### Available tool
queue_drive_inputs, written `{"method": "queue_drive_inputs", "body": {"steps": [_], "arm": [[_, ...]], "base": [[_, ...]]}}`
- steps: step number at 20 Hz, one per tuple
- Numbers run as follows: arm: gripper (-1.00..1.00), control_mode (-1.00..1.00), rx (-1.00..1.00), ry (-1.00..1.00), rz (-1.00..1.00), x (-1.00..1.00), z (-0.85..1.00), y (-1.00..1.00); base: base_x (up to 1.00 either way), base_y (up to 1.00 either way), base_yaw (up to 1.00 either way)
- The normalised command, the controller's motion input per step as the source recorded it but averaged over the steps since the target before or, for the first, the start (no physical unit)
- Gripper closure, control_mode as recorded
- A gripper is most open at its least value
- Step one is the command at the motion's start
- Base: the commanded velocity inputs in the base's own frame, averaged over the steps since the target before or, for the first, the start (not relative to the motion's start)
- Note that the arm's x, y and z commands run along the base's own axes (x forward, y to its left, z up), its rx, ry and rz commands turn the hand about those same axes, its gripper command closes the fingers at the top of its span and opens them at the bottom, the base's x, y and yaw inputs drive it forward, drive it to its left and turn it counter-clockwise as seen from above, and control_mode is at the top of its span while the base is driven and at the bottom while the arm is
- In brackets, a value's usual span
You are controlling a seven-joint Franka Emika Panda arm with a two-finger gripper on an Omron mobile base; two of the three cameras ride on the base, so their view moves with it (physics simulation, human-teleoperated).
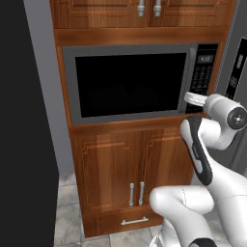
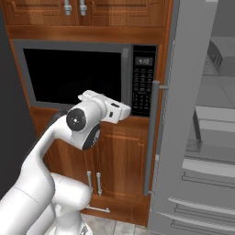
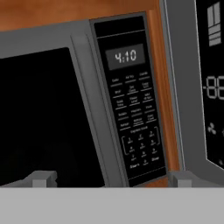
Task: Place the tupperware containing the steak and corn meal in the microwave. Close the microwave door and press the start button to reheat the meal.
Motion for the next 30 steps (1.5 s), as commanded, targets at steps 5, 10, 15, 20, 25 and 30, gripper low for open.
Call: {"method": "queue_drive_inputs", "body": {"steps": [5, 10, 15, 20, 25, 30], "arm": [[-1.0, -1.0, 0.0, 0.01, 0.0, -0.18, 0.0, -0.01], [-1.0, -1.0, 0.0, 0.03, 0.0, 0.0, 0.0, 0.0], [-1.0, -1.0, 0.0, 0.0, 0.0, 0.0, 0.0, 0.0], [-1.0, -1.0, 0.0, 0.0, 0.0, 0.0, 0.0, -0.03], [-1.0, -1.0, 0.0, 0.0, 0.0, 0.0, 0.0, -0.13], [-1.0, -1.0, 0.0, 0.0, 0.0, 0.0, 0.0, -0.27]], "base": [[0.0, 0.0, 0.0], [0.0, 0.0, 0.0], [0.0, 0.0, 0.0], [0.0, 0.0, 0.0], [0.0, 0.0, 0.0], [0.0, 0.0, 0.0]]}}
